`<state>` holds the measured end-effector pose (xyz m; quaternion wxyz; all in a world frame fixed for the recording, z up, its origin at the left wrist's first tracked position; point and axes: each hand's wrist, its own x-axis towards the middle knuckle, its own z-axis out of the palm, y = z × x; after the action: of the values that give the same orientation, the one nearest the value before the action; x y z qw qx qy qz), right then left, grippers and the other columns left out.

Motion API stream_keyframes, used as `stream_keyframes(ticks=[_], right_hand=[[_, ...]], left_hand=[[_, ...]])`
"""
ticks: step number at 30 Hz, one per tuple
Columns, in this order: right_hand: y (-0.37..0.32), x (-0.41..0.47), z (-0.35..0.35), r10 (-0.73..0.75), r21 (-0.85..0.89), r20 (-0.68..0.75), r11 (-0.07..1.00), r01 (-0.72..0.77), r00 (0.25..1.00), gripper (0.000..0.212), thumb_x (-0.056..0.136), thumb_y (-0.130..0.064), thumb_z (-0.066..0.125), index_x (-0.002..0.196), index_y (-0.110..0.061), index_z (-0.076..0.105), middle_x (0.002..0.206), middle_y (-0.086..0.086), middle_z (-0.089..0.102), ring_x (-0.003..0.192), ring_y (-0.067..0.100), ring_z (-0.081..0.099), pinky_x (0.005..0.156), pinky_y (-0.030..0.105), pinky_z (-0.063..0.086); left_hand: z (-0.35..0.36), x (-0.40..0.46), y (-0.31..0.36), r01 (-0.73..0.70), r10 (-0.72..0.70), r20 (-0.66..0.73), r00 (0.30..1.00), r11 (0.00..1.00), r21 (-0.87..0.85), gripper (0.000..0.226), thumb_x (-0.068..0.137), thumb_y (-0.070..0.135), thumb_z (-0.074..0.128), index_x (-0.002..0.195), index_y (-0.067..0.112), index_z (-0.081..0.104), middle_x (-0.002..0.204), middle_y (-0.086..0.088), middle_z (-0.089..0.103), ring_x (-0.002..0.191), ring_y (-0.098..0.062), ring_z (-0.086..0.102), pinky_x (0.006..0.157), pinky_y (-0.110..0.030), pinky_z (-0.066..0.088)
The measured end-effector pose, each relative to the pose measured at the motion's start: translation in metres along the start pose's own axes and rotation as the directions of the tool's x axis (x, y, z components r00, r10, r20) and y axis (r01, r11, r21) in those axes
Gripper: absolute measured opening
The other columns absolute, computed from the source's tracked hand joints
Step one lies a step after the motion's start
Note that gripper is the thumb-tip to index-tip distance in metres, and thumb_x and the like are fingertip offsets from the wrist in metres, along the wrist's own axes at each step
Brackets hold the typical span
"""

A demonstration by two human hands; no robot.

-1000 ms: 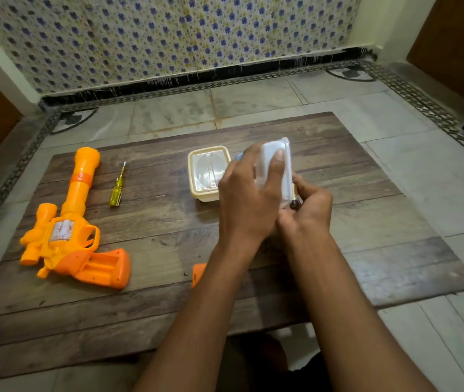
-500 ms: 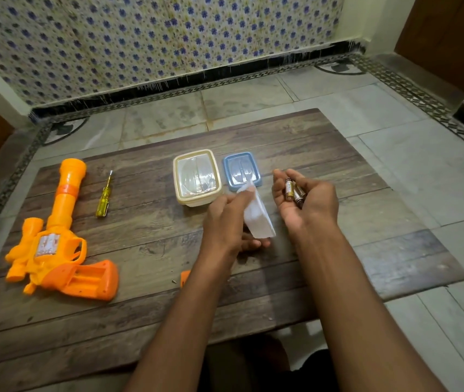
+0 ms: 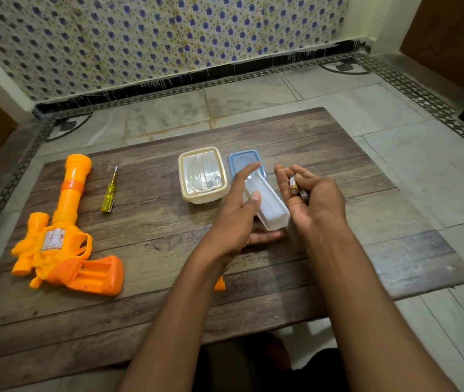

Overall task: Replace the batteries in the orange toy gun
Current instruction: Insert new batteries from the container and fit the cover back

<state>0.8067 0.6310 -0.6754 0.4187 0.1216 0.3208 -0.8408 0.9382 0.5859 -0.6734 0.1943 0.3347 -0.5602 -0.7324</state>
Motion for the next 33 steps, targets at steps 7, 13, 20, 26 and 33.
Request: stream_keyframes(ticks=[7, 13, 20, 26, 33], right_hand=[[-0.001, -0.001, 0.001, 0.001, 0.015, 0.020, 1.000, -0.002, 1.000, 0.030, 0.095, 0.018, 0.033, 0.106, 0.013, 0.060, 0.119, 0.037, 0.060, 0.096, 0.047, 0.072, 0.072, 0.037, 0.066], [-0.003, -0.003, 0.002, 0.010, 0.033, 0.003, 0.999, -0.010, 1.000, 0.029, 0.097, 0.016, 0.033, 0.104, 0.009, 0.061, 0.106, 0.031, 0.062, 0.086, 0.038, 0.072, 0.067, 0.034, 0.066], [-0.002, -0.003, 0.002, 0.006, -0.015, 0.000, 1.000, -0.006, 1.000, 0.030, 0.096, 0.016, 0.034, 0.106, 0.008, 0.061, 0.096, 0.028, 0.067, 0.081, 0.032, 0.072, 0.063, 0.027, 0.061], [0.000, -0.003, 0.002, 0.037, -0.083, -0.015, 0.996, -0.038, 0.999, 0.028, 0.096, 0.015, 0.034, 0.105, 0.010, 0.060, 0.091, 0.023, 0.061, 0.071, 0.024, 0.063, 0.052, 0.022, 0.054], [0.001, -0.005, 0.003, 0.026, -0.111, -0.029, 0.993, -0.029, 0.999, 0.032, 0.097, 0.012, 0.037, 0.119, 0.014, 0.059, 0.093, 0.027, 0.065, 0.070, 0.024, 0.066, 0.051, 0.021, 0.055]], left_hand=[[-0.003, -0.003, 0.002, -0.068, 0.071, -0.013, 0.997, 0.989, 0.130, 0.041, 0.102, 0.009, 0.058, 0.120, 0.044, 0.048, 0.125, -0.026, 0.055, 0.094, -0.049, 0.074, 0.062, -0.044, 0.064], [-0.006, 0.001, -0.001, -0.063, 0.085, -0.084, 0.993, 0.970, 0.236, 0.034, 0.083, 0.015, 0.062, 0.111, 0.029, 0.048, 0.111, -0.023, 0.059, 0.076, -0.054, 0.071, 0.051, -0.033, 0.051], [-0.009, 0.001, -0.004, -0.054, 0.130, -0.182, 0.975, 0.927, 0.371, 0.024, 0.102, 0.012, 0.056, 0.122, 0.025, 0.056, 0.116, -0.008, 0.057, 0.082, -0.027, 0.073, 0.055, -0.037, 0.062], [-0.006, 0.004, -0.012, -0.101, 0.310, -0.177, 0.934, 0.704, 0.703, 0.041, 0.105, 0.012, 0.049, 0.145, 0.024, 0.046, 0.124, -0.005, 0.062, 0.102, -0.025, 0.062, 0.076, -0.033, 0.046], [0.002, 0.008, -0.011, -0.070, 0.359, -0.173, 0.917, 0.573, 0.817, 0.043, 0.108, 0.014, 0.048, 0.151, 0.015, 0.045, 0.149, -0.004, 0.047, 0.129, -0.017, 0.049, 0.090, -0.020, 0.032]])
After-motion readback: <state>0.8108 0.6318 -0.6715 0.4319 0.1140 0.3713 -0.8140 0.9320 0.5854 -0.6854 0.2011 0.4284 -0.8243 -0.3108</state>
